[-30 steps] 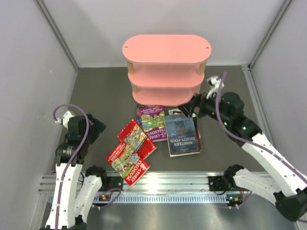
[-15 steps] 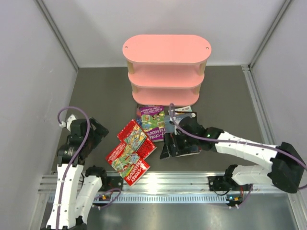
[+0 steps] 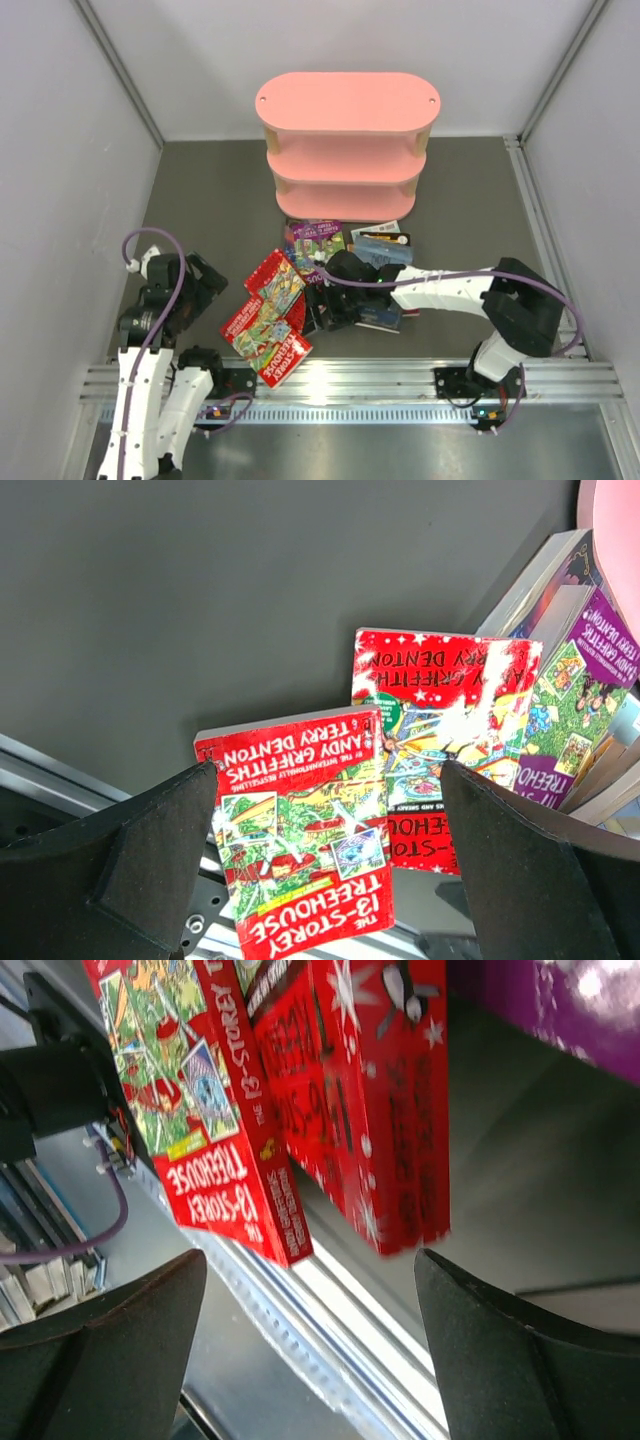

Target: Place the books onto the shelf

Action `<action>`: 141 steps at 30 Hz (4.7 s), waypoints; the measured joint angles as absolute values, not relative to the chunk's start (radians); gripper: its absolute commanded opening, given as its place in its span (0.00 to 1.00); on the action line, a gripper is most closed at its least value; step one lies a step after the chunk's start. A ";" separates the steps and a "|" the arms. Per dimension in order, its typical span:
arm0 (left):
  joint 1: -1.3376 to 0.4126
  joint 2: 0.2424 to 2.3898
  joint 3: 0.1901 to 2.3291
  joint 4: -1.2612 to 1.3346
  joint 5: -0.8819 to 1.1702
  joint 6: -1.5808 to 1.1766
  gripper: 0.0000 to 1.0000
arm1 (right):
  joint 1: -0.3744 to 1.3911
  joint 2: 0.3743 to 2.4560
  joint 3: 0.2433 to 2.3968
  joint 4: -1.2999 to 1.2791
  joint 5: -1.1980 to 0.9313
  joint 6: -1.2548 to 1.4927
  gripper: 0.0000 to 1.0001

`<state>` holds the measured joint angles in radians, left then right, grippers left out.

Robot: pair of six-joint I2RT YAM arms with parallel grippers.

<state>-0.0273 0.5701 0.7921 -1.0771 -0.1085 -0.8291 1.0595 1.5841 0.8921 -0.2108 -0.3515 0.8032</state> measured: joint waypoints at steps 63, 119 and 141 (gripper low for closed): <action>-0.027 0.575 0.805 -1.115 -0.120 -0.798 0.97 | 0.965 1.384 1.795 -0.871 -0.024 0.578 0.00; -0.027 0.566 0.852 -1.131 -0.204 -0.821 0.97 | 0.083 1.607 1.385 0.443 -0.989 1.800 0.16; -0.027 0.549 0.853 -1.138 -0.227 -0.821 0.98 | 0.088 1.571 1.345 0.509 -0.978 1.799 1.00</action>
